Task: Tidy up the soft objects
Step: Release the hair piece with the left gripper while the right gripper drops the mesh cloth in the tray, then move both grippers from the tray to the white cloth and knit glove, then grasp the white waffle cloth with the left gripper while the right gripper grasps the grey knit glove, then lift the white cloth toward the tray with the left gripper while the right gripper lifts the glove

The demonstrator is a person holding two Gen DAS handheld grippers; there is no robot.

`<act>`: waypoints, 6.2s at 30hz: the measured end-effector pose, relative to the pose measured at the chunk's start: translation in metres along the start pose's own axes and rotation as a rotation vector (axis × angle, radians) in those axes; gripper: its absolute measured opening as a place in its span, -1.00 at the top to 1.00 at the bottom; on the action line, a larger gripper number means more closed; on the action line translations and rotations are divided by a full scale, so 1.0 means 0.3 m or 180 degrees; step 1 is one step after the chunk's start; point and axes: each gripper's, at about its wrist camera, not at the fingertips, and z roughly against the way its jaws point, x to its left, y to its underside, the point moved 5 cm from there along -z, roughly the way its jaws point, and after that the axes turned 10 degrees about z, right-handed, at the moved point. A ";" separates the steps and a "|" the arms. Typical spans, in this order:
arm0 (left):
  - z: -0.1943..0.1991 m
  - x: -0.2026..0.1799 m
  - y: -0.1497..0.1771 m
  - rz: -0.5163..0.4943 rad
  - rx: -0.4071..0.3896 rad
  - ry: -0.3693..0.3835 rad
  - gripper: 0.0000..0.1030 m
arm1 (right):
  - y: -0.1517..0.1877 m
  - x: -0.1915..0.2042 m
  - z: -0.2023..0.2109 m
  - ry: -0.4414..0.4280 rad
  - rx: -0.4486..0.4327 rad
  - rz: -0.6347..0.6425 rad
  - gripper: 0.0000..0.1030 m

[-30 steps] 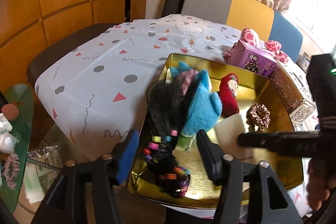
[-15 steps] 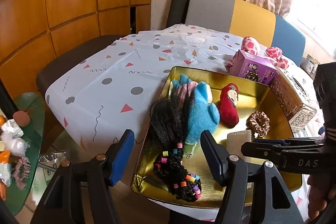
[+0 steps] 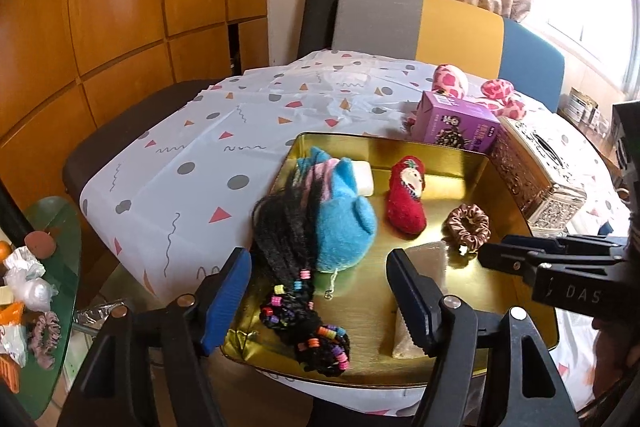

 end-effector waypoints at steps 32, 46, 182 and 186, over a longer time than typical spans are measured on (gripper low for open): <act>0.025 -0.247 0.025 -0.0488 0.0080 0.0291 -0.43 | 0.192 -0.578 0.363 0.1235 -0.0272 -0.0632 0.31; 0.037 -0.437 0.075 -0.0896 0.0153 0.0531 -0.44 | 0.497 -1.058 0.583 0.2109 -0.0462 -0.1918 0.31; -0.224 -0.780 -0.363 -0.0299 0.0251 0.1080 0.93 | 0.551 -1.014 0.300 0.1286 0.0629 -0.1645 0.11; -0.197 -0.689 -0.347 -0.0241 0.0191 0.1026 0.93 | 0.552 -1.016 0.298 0.1313 0.0650 -0.1633 0.10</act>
